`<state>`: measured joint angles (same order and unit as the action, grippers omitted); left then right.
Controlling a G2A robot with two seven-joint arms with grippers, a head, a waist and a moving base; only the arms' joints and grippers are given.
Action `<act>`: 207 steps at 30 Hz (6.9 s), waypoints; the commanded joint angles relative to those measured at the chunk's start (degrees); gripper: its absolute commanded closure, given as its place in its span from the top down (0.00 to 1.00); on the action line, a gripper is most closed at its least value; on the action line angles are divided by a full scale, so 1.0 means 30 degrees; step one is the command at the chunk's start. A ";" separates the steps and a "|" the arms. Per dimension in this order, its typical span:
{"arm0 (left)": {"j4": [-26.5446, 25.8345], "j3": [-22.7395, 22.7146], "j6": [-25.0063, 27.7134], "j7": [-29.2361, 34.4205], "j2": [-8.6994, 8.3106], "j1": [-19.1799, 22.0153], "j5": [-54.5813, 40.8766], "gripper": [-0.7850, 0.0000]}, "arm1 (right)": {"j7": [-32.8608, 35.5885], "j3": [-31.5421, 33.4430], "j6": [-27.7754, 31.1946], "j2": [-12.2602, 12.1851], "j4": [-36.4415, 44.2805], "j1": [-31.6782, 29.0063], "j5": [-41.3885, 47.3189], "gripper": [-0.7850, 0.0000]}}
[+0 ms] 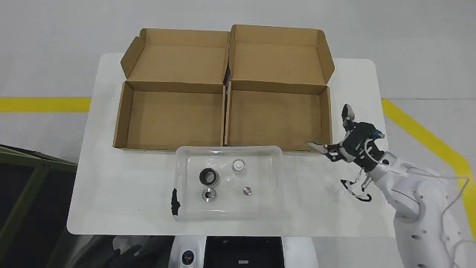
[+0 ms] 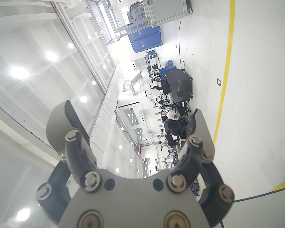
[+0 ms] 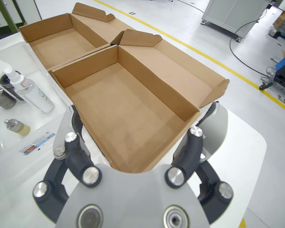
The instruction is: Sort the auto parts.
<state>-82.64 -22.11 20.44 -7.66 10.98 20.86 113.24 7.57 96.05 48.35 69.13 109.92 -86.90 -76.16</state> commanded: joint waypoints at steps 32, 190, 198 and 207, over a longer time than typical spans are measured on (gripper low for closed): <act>0.0000 0.0000 0.0000 0.0000 0.0000 0.0000 0.0000 1.00 | 0.7116 -1.0035 0.2686 -0.0256 0.0843 0.4351 0.0584 1.00; 0.0000 0.0000 0.0000 0.0000 0.0000 0.0000 0.0000 1.00 | 0.3060 -1.4613 -0.5037 -0.0420 -1.0563 1.4063 0.5647 0.00; 0.0000 0.0000 0.0000 0.0000 0.0000 0.0000 0.0000 1.00 | 0.3608 -1.5757 -0.5203 0.0099 -1.2312 1.5081 0.5328 0.00; 0.0000 0.0000 0.0000 0.0000 0.0000 0.0000 0.0000 1.00 | 0.3585 -1.6414 -0.5330 0.0533 -1.3498 1.5647 0.5100 1.00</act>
<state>-82.64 -22.11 20.44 -7.66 10.98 20.86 113.24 18.31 46.82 32.33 70.67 69.43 -40.04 -60.78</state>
